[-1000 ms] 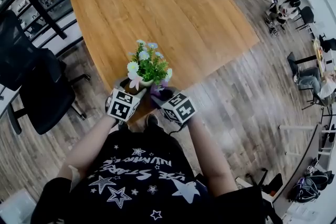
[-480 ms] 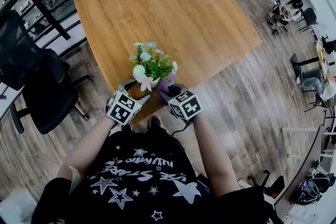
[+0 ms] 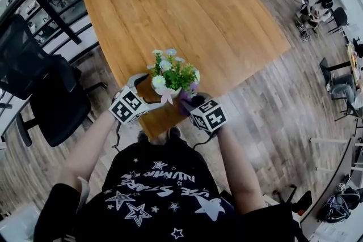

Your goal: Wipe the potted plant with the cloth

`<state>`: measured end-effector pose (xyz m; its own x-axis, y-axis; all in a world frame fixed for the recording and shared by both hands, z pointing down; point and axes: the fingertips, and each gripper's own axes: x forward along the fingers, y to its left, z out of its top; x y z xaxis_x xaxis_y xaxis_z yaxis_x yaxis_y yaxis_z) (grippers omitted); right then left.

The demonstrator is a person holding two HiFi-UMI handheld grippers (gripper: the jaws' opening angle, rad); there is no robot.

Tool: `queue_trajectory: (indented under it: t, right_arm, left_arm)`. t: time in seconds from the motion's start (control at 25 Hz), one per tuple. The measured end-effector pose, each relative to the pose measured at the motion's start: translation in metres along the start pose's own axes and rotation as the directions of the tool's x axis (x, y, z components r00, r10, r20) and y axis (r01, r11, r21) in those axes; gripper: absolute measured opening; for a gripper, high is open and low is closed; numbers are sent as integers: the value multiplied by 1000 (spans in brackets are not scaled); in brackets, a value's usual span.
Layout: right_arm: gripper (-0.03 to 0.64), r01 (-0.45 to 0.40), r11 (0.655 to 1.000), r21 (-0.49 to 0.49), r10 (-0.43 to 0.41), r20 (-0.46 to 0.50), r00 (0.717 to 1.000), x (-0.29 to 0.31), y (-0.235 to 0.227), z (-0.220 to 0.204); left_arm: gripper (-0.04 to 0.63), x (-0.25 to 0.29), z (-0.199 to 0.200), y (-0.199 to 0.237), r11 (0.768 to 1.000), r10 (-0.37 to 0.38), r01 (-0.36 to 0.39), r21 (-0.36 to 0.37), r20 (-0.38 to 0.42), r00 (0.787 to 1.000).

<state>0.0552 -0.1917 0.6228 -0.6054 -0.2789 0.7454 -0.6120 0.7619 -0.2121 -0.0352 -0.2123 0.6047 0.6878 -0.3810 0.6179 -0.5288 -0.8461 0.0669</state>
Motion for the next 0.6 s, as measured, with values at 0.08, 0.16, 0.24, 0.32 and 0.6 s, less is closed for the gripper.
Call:
queue_trajectory:
  t: [0.08,0.16,0.24,0.32,0.6]
  right_arm:
    - [89,1,1000,2,-1,-6,1000,0,-1,0]
    - [89,2,1000,0,-2,-12,1000,1,-1,1]
    - [89,4,1000,-2,-4,-17,1000,2,-2,2]
    - [89,7,1000,2,-7,-19,1000,3,-4,3]
    - [89,19,999,36,-18,-16,1000,3,-9,1]
  left_arm:
    - [524,3,2,3,997,-59,60,54,-14,998]
    - [526,4,6,6,988,-109,110,110,-18,994]
    - [526,4,9,13,974,-143,146,171,-27,989]
    - [526,6,12,18,957,-176,181,226,-45,983]
    - [526,21,11,33,917,-273,295,267,-115,955]
